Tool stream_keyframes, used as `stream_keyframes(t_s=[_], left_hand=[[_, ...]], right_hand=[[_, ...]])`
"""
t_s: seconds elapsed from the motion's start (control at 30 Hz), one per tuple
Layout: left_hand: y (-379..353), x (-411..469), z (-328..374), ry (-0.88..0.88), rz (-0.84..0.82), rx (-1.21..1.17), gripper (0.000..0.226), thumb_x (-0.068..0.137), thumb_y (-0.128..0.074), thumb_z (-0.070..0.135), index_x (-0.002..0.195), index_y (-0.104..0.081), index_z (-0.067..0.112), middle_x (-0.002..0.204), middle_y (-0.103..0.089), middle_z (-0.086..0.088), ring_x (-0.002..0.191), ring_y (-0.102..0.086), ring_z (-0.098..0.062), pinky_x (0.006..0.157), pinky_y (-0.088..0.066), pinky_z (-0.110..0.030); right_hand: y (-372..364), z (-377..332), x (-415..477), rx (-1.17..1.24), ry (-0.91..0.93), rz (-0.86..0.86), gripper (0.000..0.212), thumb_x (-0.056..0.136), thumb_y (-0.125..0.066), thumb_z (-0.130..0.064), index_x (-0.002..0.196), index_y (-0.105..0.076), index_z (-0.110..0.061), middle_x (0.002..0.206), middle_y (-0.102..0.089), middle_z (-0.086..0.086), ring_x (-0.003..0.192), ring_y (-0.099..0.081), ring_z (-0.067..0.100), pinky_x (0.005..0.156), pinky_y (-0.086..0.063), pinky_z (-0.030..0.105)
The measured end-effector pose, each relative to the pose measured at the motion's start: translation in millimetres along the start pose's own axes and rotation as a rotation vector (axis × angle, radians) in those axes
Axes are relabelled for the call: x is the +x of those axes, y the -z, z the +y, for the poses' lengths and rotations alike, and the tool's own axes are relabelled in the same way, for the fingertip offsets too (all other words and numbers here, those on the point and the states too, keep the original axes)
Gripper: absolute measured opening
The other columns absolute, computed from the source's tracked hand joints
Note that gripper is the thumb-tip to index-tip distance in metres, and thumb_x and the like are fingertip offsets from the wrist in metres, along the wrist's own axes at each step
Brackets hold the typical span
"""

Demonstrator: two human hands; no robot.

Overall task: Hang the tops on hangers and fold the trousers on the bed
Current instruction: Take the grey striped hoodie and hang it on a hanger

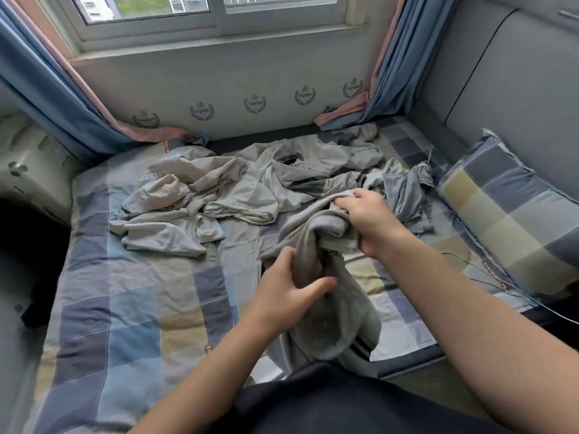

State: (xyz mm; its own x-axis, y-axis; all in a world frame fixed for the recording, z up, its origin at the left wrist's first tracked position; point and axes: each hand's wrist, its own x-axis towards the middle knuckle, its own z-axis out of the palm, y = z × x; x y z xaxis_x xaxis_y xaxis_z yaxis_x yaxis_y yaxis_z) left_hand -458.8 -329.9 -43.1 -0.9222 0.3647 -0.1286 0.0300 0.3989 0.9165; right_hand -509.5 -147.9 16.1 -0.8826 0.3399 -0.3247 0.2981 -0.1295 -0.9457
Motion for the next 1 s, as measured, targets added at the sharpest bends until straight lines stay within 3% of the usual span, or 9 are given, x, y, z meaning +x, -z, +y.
stream_keyframes(t_s=[0.17,0.3,0.43,0.57,0.67,0.77,0.9,0.97,1.0], left_hand=[[-9.8,11.3,-46.3,0.327,-0.083,0.179,0.008,0.082,-0.072,0.030,0.086,-0.067,0.024,0.075,-0.070,0.009,0.078,-0.068,-0.017,0.069,-0.054,-0.033],[1.7,24.7,-59.1,0.615,0.145,-0.373,0.027,0.104,-0.042,0.010,0.114,-0.066,0.013,0.102,-0.072,-0.009,0.079,-0.070,-0.028,0.064,-0.053,-0.033],[21.6,48.8,-31.2,0.549,0.390,-0.794,0.029,0.104,-0.037,0.003,0.108,-0.065,0.010,0.098,-0.071,-0.013,0.079,-0.067,-0.026,0.072,-0.058,-0.038],[35.1,59.1,-6.0,0.471,0.361,-0.706,0.025,0.103,-0.043,0.005,0.111,-0.065,-0.003,0.093,-0.067,-0.019,0.078,-0.064,-0.029,0.062,-0.055,-0.035],[33.5,59.6,6.5,0.396,0.306,-0.540,0.022,0.100,-0.056,0.015,0.103,-0.068,-0.004,0.088,-0.064,-0.018,0.081,-0.060,-0.028,0.069,-0.049,-0.038],[32.1,56.9,21.3,0.299,0.246,-0.429,0.018,0.095,-0.062,0.013,0.092,-0.067,-0.004,0.082,-0.060,-0.017,0.078,-0.054,-0.026,0.071,-0.044,-0.041],[39.6,46.8,28.6,0.221,0.119,-0.321,0.030,0.090,-0.071,0.020,0.087,-0.067,-0.009,0.077,-0.063,-0.014,0.073,-0.054,-0.021,0.067,-0.044,-0.036],[52.3,44.1,27.7,0.219,0.052,-0.291,0.043,0.082,-0.074,0.030,0.092,-0.067,-0.011,0.080,-0.063,-0.016,0.076,-0.054,-0.022,0.070,-0.042,-0.037],[59.4,43.5,26.0,0.229,0.022,-0.276,0.043,0.080,-0.074,0.032,0.092,-0.070,-0.009,0.083,-0.066,-0.018,0.078,-0.056,-0.023,0.072,-0.043,-0.038]], right_hand=[[14.3,-4.2,-0.3,0.252,-0.019,0.151,0.018,0.096,-0.052,0.003,0.083,-0.056,-0.009,0.077,-0.060,0.011,0.066,-0.062,0.019,0.062,-0.055,0.032],[39.7,12.6,-0.8,0.418,-0.124,0.202,0.018,0.096,-0.051,0.000,0.108,-0.065,-0.001,0.082,-0.066,0.014,0.063,-0.067,0.019,0.057,-0.059,0.031],[57.8,57.7,-10.7,0.418,-0.316,0.222,0.024,0.095,-0.050,0.002,0.113,-0.065,-0.001,0.090,-0.065,0.017,0.066,-0.063,0.023,0.055,-0.056,0.030],[56.3,96.7,-30.7,0.145,-0.378,0.219,0.007,0.099,-0.056,-0.012,0.104,-0.054,-0.015,0.091,-0.055,0.011,0.069,-0.051,0.017,0.063,-0.049,0.030],[38.1,100.3,-50.6,-0.123,-0.123,0.054,0.041,0.093,-0.071,-0.024,0.127,-0.048,-0.021,0.121,-0.055,0.000,0.105,-0.057,0.008,0.099,-0.045,0.034],[8.0,99.2,-62.6,-0.361,0.094,-0.141,0.066,0.085,-0.079,-0.031,0.141,-0.042,-0.024,0.136,-0.048,0.000,0.126,-0.048,0.011,0.110,-0.037,0.029],[-9.6,102.8,-54.8,-0.707,0.231,0.097,0.101,0.077,-0.078,-0.049,0.156,-0.020,-0.026,0.159,-0.019,0.003,0.146,-0.019,0.020,0.120,-0.022,0.040],[-2.8,102.8,-46.8,-0.858,0.197,0.025,0.094,0.076,-0.078,-0.051,0.153,-0.028,-0.032,0.161,-0.018,0.000,0.146,-0.019,0.020,0.119,-0.023,0.045],[2.0,102.8,-40.8,-0.868,0.143,-0.067,0.076,0.077,-0.079,-0.044,0.143,-0.044,-0.031,0.152,-0.036,0.003,0.138,-0.034,0.021,0.114,-0.033,0.045]])
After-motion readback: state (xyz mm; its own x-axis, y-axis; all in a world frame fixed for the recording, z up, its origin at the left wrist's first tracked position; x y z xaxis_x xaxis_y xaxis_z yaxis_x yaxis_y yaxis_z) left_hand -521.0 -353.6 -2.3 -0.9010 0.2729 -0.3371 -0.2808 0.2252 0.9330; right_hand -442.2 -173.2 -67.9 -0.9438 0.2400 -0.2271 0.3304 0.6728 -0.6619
